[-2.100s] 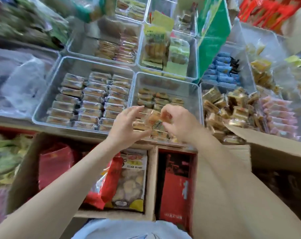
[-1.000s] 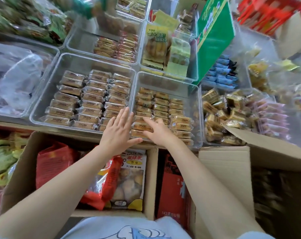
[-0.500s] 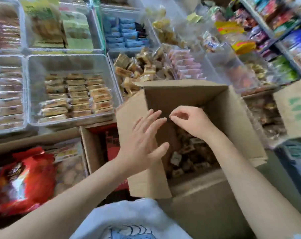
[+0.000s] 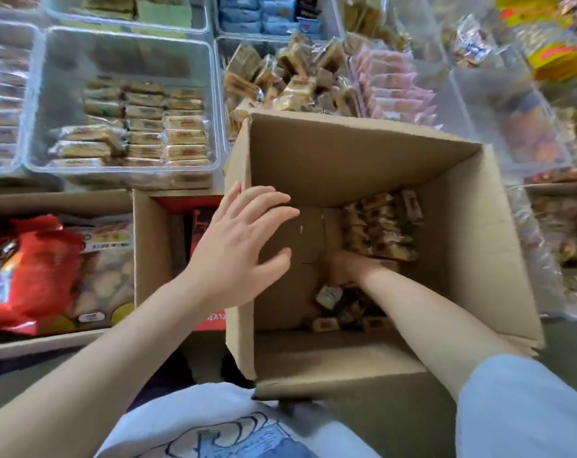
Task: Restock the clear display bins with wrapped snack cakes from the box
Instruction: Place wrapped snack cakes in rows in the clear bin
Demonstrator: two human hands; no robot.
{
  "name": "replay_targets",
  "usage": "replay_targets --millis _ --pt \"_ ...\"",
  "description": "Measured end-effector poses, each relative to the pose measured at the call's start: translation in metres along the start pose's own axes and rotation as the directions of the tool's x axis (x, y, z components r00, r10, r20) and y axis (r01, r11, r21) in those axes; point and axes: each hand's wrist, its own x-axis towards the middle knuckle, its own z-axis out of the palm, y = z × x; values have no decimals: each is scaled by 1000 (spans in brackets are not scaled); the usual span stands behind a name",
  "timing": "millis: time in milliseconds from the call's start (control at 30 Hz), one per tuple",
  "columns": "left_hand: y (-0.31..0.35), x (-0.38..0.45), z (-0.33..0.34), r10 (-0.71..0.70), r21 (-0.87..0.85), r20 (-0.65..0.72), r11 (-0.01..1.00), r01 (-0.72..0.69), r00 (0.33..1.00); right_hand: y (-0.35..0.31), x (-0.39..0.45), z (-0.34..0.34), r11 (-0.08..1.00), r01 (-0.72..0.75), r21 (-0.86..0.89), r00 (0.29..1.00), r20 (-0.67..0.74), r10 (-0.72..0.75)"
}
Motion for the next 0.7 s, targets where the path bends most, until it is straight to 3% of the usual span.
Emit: replay_targets --millis 100,200,300,433,700 --pt "4 0 2 -22 -21 -31 1000 22 999 -1 26 22 982 17 -190 999 52 -7" --pt "6 1 3 -40 -36 -45 999 38 998 -2 40 35 884 39 -466 997 73 -6" --pt "6 2 3 -55 -33 -41 998 53 998 -1 39 39 829 22 -559 1000 27 -9" --pt "5 2 1 -61 -20 -39 998 60 997 -1 38 43 885 45 -464 999 46 -27" --pt "3 0 0 -51 2 -15 999 51 999 -16 12 26 991 105 -84 989 110 -96"
